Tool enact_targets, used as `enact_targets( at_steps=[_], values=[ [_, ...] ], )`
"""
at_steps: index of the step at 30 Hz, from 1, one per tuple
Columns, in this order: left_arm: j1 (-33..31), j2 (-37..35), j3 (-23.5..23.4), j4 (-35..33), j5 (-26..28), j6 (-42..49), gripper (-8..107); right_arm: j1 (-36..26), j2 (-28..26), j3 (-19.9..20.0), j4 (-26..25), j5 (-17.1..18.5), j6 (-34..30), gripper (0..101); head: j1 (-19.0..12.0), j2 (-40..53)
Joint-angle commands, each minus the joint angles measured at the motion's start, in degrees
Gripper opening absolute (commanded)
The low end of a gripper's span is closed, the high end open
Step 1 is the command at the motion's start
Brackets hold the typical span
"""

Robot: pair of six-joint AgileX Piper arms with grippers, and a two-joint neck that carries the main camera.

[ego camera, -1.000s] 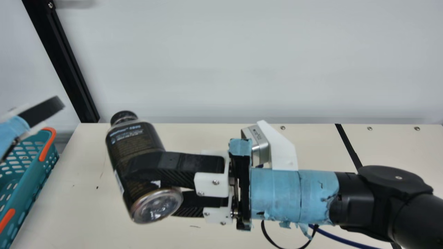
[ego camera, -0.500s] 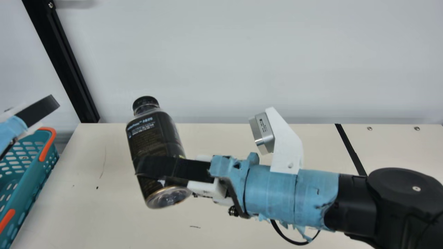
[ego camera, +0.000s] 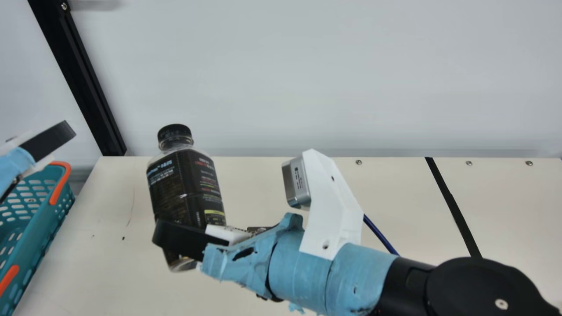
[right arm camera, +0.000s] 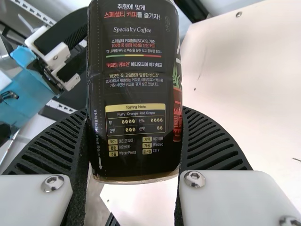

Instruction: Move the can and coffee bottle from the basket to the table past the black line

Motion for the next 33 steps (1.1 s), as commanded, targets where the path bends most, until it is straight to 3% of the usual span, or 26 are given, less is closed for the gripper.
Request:
enact_targets(
  at_steps=[1, 7, 12, 24, 29, 33],
  values=[
    [0.00, 0.00, 0.00, 0.00, 0.00, 0.00, 90, 0.00, 0.00, 0.00, 0.00, 0.00, 0.00, 0, -2.07, -0.58],
    [0.00, 0.00, 0.00, 0.00, 0.00, 0.00, 90, 0.03, -0.04, -0.33, -1.40, -0.79, 1.46, 0, -2.07, -0.58],
    [0.00, 0.00, 0.00, 0.00, 0.00, 0.00, 90, 1.21, 0.22, -0.52, -3.81, -3.54, 0.85, 0, -2.07, -0.58],
    [0.00, 0.00, 0.00, 0.00, 0.00, 0.00, 90, 11.71, 1.63, 1.20, -4.03, -19.33, -6.82, 0, -2.07, -0.58],
    [0.00, 0.00, 0.00, 0.00, 0.00, 0.00, 90, 15.73, 3.54, 2.68, -8.62, -25.18, -4.48, 0, -2.07, -0.58],
    [0.00, 0.00, 0.00, 0.00, 0.00, 0.00, 90, 17.83, 5.91, 4.42, -15.40, -29.00, 1.07, 0, -2.07, -0.58]
  ],
)
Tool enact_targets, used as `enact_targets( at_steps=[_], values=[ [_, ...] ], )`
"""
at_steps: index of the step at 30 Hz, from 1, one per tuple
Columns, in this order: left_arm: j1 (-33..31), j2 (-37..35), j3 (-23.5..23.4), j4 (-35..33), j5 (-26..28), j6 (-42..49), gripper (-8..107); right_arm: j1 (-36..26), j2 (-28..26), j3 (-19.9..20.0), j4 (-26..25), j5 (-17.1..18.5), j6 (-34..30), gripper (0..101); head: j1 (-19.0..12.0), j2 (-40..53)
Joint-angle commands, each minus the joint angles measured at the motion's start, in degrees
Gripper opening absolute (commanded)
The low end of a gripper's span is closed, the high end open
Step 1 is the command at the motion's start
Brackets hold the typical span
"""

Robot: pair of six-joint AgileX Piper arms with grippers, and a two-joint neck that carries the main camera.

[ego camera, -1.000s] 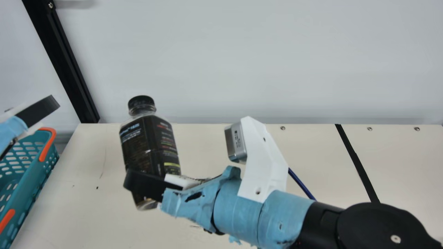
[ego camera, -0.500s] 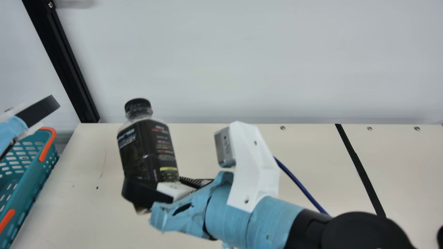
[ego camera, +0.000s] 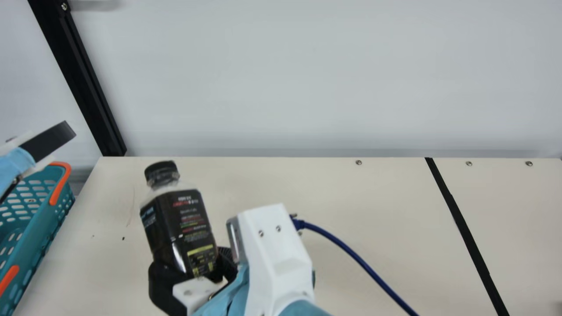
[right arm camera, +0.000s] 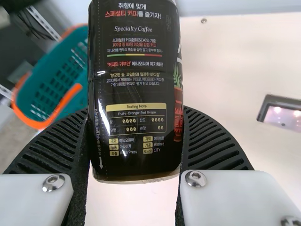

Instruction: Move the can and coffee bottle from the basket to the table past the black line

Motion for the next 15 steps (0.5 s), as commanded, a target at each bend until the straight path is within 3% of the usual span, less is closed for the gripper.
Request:
enact_targets(
  at_steps=[1, 9, 15],
  values=[
    [0.00, 0.00, 0.00, 0.00, 0.00, 0.00, 90, 0.59, 1.32, 0.83, -5.73, -3.03, 4.20, 0, -1.78, -0.58],
    [0.00, 0.00, 0.00, 0.00, 0.00, 0.00, 90, -0.28, 6.03, 3.82, -20.41, -6.77, 16.04, 0, -1.78, -0.58],
    [0.00, 0.00, 0.00, 0.00, 0.00, 0.00, 90, -3.37, 7.65, 5.06, -31.97, -6.42, 23.06, 0, -1.78, -0.58]
  ],
)
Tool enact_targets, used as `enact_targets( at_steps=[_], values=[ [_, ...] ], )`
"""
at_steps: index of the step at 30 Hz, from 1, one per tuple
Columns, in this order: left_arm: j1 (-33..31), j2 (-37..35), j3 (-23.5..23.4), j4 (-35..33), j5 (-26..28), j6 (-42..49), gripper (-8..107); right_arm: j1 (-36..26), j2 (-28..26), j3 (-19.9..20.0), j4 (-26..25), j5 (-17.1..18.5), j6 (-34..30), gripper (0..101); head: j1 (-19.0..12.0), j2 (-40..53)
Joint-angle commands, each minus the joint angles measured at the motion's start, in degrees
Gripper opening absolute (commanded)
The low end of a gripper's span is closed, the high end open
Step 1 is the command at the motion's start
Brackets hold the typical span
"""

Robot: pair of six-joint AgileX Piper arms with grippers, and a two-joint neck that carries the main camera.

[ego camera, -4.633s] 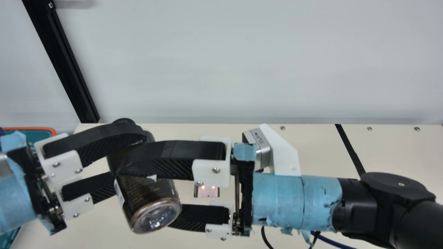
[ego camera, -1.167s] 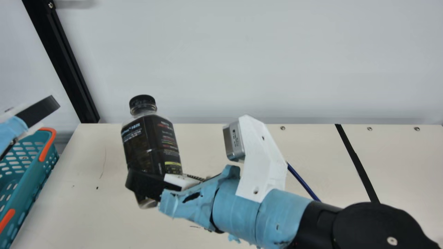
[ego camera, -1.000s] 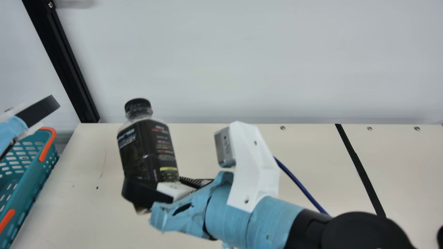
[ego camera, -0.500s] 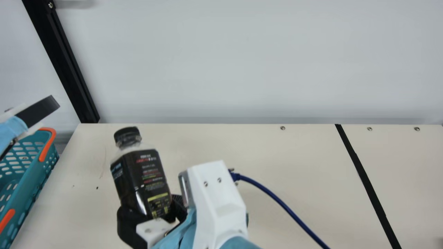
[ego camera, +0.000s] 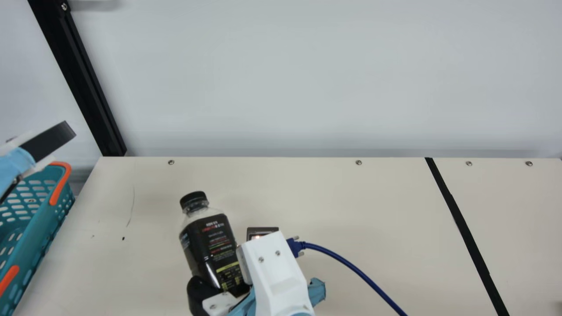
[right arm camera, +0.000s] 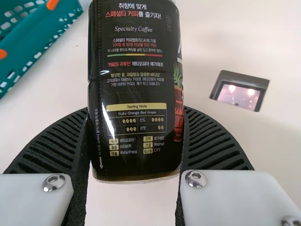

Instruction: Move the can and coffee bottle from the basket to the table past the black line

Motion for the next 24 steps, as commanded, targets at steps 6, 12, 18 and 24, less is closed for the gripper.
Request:
enact_targets(
  at_steps=[6, 12, 18, 24],
  values=[
    [0.00, 0.00, 0.00, 0.00, 0.00, 0.00, 90, -3.71, -0.63, 0.46, -18.34, 2.70, 9.73, 0, -1.78, -0.58],
    [0.00, 0.00, 0.00, 0.00, 0.00, 0.00, 90, -5.83, -1.56, 0.92, -30.86, 4.93, 17.62, 0, -1.78, -0.58],
    [0.00, 0.00, 0.00, 0.00, 0.00, 0.00, 90, -7.55, -0.60, 2.34, -44.32, 3.83, 27.83, 0, -1.78, -0.58],
    [0.00, 0.00, 0.00, 0.00, 0.00, 0.00, 90, -12.92, 3.02, 4.15, -61.78, -1.15, 40.75, 0, -1.78, -0.58]
  ],
)
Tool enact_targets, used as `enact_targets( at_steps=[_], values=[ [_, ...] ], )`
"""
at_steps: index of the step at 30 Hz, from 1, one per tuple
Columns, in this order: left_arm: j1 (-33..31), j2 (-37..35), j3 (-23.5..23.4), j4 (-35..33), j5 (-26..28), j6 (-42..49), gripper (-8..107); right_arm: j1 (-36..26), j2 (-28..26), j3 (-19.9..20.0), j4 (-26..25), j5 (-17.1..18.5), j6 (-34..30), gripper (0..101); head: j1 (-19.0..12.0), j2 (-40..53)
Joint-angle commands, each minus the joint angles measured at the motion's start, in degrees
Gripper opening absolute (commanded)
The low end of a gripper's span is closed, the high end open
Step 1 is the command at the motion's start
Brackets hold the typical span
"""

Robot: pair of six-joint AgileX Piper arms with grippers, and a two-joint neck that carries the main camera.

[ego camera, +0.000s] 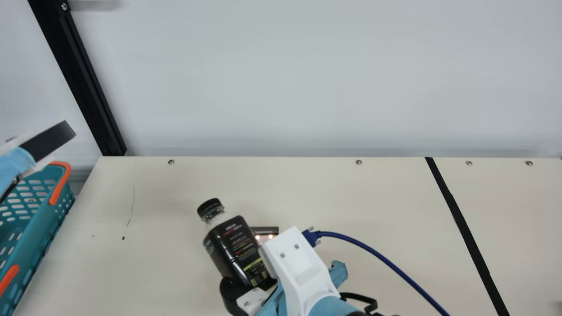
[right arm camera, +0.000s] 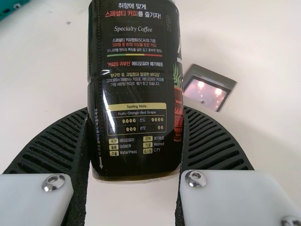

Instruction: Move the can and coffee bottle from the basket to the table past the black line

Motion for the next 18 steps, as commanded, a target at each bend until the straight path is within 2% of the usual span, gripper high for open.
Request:
enact_targets(
  at_steps=[1, 8, 13, 18],
  values=[
    [0.00, 0.00, 0.00, 0.00, 0.00, 0.00, 90, -3.40, 1.85, 0.50, -14.06, -3.15, 9.09, 0, -1.78, -0.58],
    [0.00, 0.00, 0.00, 0.00, 0.00, 0.00, 90, -15.35, 6.83, -0.47, -34.68, -10.40, 21.15, 0, -1.78, -0.58],
    [0.00, 0.00, 0.00, 0.00, 0.00, 0.00, 90, -20.74, 8.25, -2.75, -44.02, -12.61, 26.69, 0, -1.78, -0.58],
    [0.00, 0.00, 0.00, 0.00, 0.00, 0.00, 90, -23.74, 8.66, -4.69, -51.14, -13.50, 31.72, 0, -1.78, -0.58]
  ],
)
